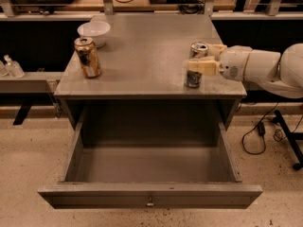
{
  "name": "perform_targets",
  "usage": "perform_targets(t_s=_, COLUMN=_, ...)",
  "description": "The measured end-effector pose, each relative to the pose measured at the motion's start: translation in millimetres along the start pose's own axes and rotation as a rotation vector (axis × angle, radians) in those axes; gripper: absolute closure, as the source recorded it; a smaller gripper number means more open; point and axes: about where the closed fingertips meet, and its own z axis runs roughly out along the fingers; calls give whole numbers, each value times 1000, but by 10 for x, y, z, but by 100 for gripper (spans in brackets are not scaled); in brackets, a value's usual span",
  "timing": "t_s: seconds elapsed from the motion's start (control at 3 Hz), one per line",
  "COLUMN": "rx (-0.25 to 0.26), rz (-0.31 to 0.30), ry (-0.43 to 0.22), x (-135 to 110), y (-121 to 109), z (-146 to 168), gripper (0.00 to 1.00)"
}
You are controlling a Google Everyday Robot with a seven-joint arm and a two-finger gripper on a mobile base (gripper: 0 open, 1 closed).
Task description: Place redbull can into top drawer
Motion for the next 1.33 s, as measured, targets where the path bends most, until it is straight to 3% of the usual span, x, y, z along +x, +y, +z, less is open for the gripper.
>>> perform_targets(t_s=0.33, rx=-32, rz=113, ry=-119, x=63, y=-73, z=-18, gripper=64)
perform_targets(t_s=0.67, rx=-58, rz=115, ry=-163, x=-44, y=-70, z=-82, gripper=89)
perform_targets(t_s=1.0, rx=-86, rz=31, ry=-201, x=-342, y=138, z=-174, gripper=100)
perform_targets(t_s=1.33, rx=-144, rz=-20, ry=-201, x=-336, y=580, z=-28, gripper=100)
